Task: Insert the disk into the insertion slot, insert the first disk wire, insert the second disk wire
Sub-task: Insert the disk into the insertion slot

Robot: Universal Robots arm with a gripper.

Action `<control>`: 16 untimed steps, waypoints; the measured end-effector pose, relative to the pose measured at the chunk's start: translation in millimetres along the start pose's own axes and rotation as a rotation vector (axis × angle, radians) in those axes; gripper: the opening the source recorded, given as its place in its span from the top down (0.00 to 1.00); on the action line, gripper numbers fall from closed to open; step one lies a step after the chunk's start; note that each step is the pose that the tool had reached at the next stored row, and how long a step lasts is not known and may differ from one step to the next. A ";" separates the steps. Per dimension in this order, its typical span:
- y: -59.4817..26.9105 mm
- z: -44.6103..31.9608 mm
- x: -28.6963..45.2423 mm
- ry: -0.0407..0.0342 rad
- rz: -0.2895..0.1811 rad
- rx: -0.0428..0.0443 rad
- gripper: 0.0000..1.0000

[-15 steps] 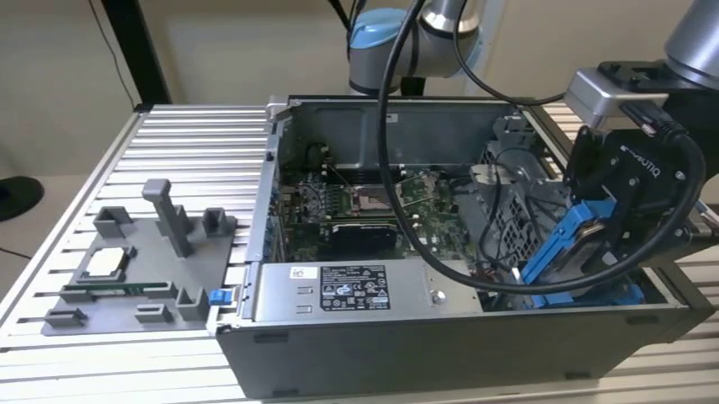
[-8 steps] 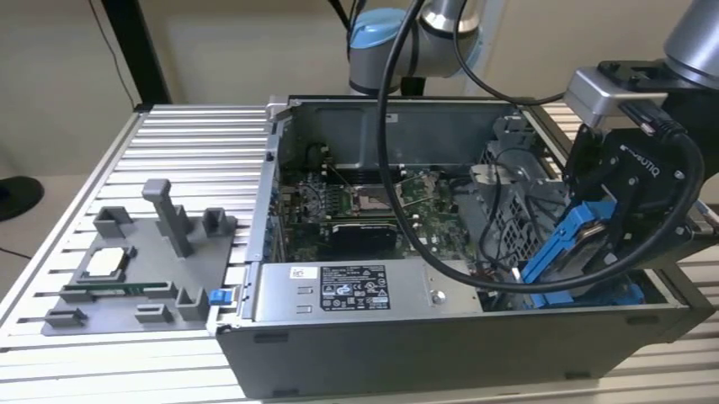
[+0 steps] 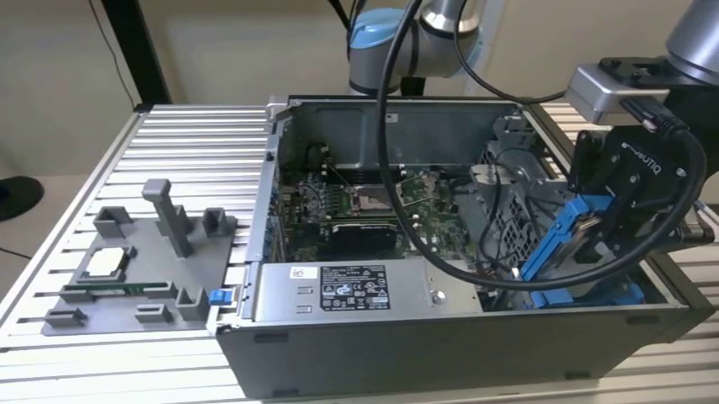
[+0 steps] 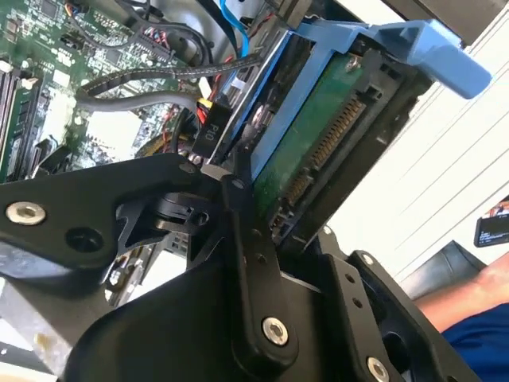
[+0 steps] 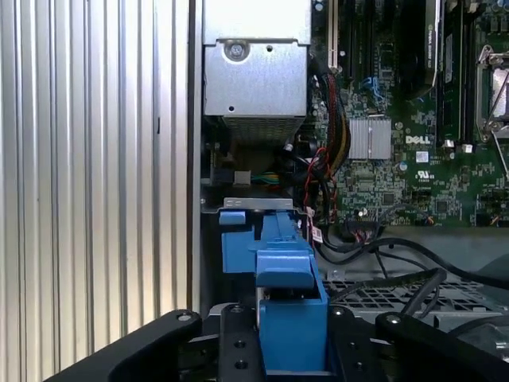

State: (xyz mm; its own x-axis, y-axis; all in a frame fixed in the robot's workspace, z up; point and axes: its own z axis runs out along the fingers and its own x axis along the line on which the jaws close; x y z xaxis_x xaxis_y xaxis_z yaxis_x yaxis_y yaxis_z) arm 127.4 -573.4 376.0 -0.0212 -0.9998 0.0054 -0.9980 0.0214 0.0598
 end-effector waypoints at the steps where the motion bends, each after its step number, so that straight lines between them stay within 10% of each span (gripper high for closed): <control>1: 0.2 -1.7 0.0 -0.0001 0.000 0.0000 1.00; 6: 0.9 -9.9 0.0 -0.0092 0.002 0.0010 1.00; 16: 2.5 -10.5 -12.0 -0.0144 0.006 0.0572 1.00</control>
State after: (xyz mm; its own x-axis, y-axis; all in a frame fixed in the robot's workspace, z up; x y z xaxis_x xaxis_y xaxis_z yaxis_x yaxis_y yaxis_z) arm 125.7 -561.3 386.5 -0.0272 -0.9996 -0.0088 -0.9996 0.0272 0.0026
